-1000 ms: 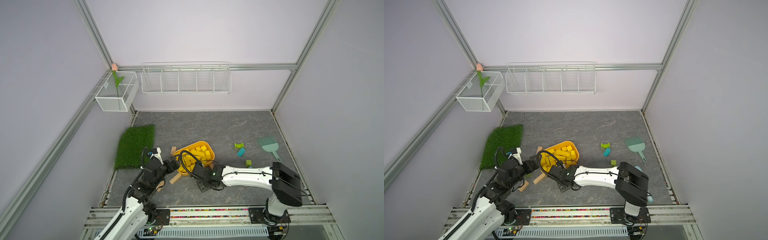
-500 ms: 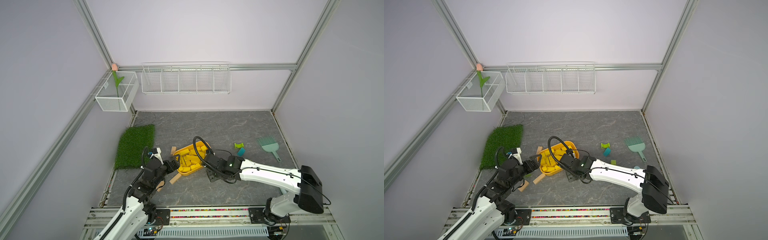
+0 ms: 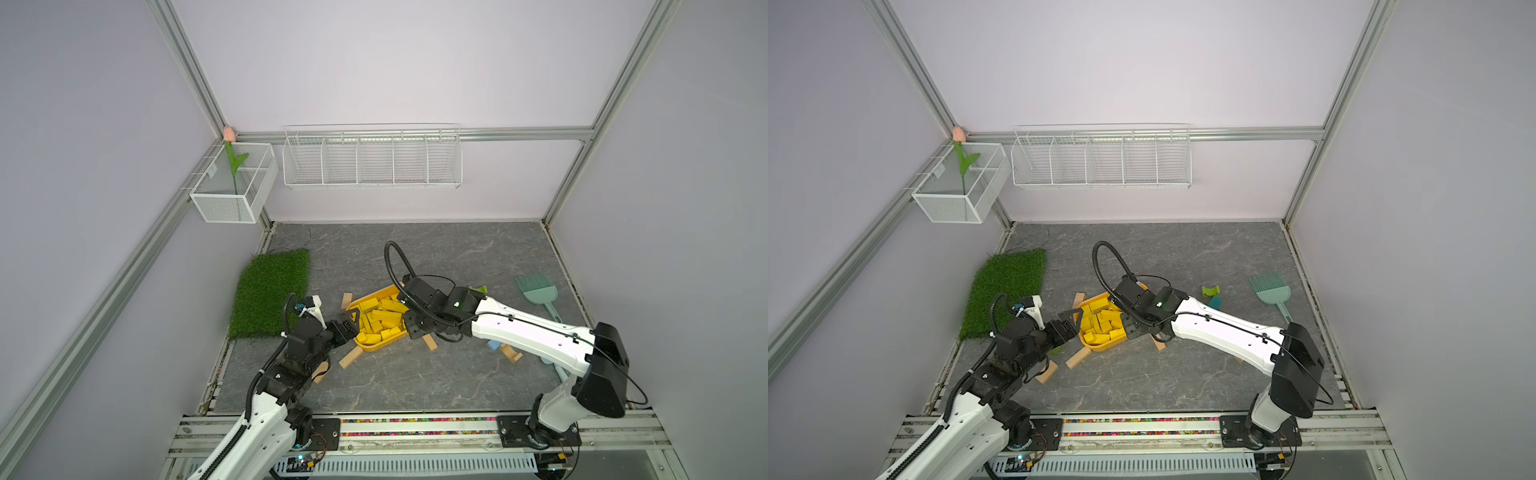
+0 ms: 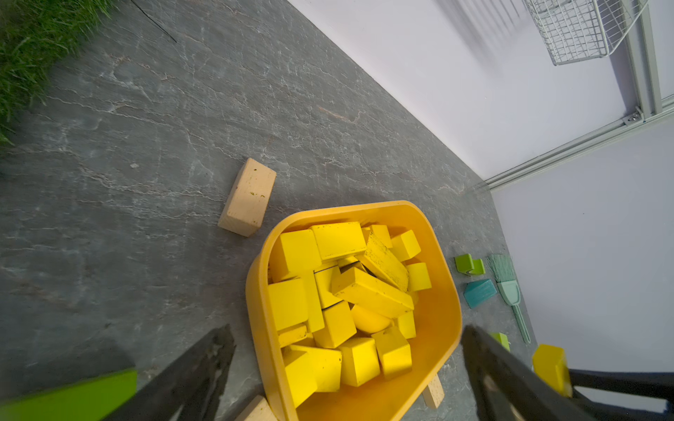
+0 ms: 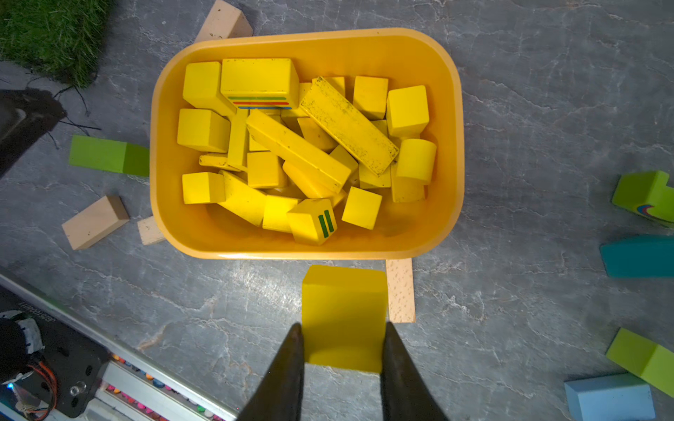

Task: Pick out the yellow building blocks
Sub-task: Pick up the building block from the center of the board, then place the building block in the storage box.

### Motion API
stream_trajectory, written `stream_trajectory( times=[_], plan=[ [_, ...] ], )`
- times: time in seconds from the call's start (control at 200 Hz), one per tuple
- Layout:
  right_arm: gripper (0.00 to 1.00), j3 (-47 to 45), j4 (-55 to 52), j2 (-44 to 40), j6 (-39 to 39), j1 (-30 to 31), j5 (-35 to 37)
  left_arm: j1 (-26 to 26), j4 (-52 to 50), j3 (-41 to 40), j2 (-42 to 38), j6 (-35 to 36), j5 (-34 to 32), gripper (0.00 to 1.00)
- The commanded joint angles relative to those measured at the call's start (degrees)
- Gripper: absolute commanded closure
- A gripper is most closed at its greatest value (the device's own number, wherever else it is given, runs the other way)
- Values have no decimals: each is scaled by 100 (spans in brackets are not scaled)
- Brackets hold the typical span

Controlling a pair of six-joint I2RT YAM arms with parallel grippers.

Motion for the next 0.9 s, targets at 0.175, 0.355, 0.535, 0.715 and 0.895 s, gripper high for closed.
stream_trajectory(
  times=[0.175, 0.355, 0.535, 0.715, 0.895],
  plan=[
    [72, 493, 258, 734, -112, -39, -712, 70, 54, -5, 2, -66, 56, 0],
    [72, 630, 496, 1107, -36, -39, -1049, 94, 68, -13, 4, -94, 89, 0],
    [73, 832, 577, 1415, -17, -29, -1194, 126, 88, -31, 2, -94, 114, 0],
    [73, 1125, 603, 1764, 37, 20, -1274, 154, 115, -52, 11, -99, 156, 0],
    [73, 1453, 579, 2146, 66, 47, -1309, 194, 124, -66, 2, -99, 197, 0]
  ],
)
